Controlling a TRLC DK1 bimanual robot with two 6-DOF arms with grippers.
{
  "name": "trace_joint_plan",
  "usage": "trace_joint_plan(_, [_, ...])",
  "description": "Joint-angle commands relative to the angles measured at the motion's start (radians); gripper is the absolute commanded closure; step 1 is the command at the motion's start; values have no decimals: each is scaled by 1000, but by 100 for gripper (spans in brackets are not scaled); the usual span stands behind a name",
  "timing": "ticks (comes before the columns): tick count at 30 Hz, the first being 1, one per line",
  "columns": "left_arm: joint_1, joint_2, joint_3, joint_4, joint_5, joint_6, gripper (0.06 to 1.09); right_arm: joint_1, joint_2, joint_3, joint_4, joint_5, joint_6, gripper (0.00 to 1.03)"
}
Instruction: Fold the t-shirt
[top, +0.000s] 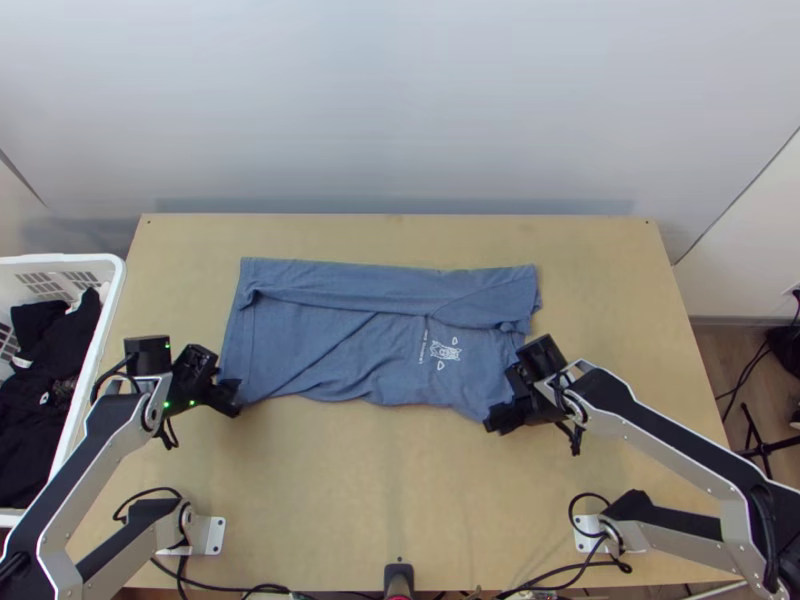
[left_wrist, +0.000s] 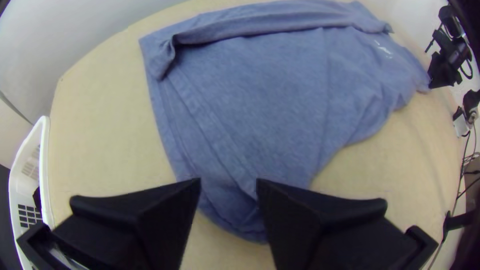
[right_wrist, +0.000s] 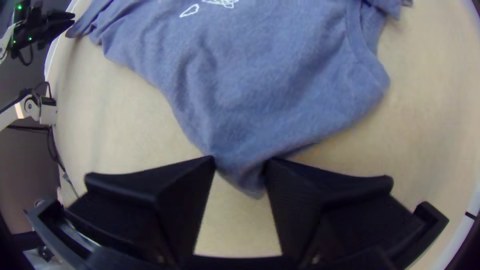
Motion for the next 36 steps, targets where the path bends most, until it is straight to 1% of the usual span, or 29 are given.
trace_joint_plan(1, [-30,-3,-27,-30,8,27,105,16,14,28,24,35,-28,94])
trace_joint_plan(5, [-71,-70,-38,-87,20,22,105,36,11,15,18,70,-41,94])
trace_joint_plan(10, [-64,-59,-12,-109,18,19,105,47,-1,11,13,73,-33,94])
trace_joint_plan(11, [-62,-47,-4,-132,18,25,100,48,-1,9,13,73,-31,94])
trace_joint_plan(12, [-62,-30,4,-136,18,31,85,52,-1,8,13,72,-30,94])
trace_joint_plan(13, [-56,-13,10,-144,18,31,59,55,-1,6,13,73,-30,94])
trace_joint_plan(14, [-45,-3,18,-147,18,31,31,59,-1,5,13,73,-28,94])
trace_joint_plan(15, [-36,3,27,-147,18,31,11,62,-3,3,13,73,-28,94])
trace_joint_plan(22, [-36,10,57,-142,20,40,11,76,-16,-6,15,73,-13,94])
trace_joint_plan(25, [-33,17,90,-132,20,10,11,82,-24,-14,15,73,-8,94])
trace_joint_plan(28, [-24,22,148,-152,20,-10,11,82,-27,-20,15,75,-7,94])
trace_joint_plan(31, [-19,25,191,-219,21,-7,11,84,-27,-23,18,81,-7,94])
trace_joint_plan(36, [-36,16,117,-262,23,73,11,85,-24,-19,30,87,-7,94])
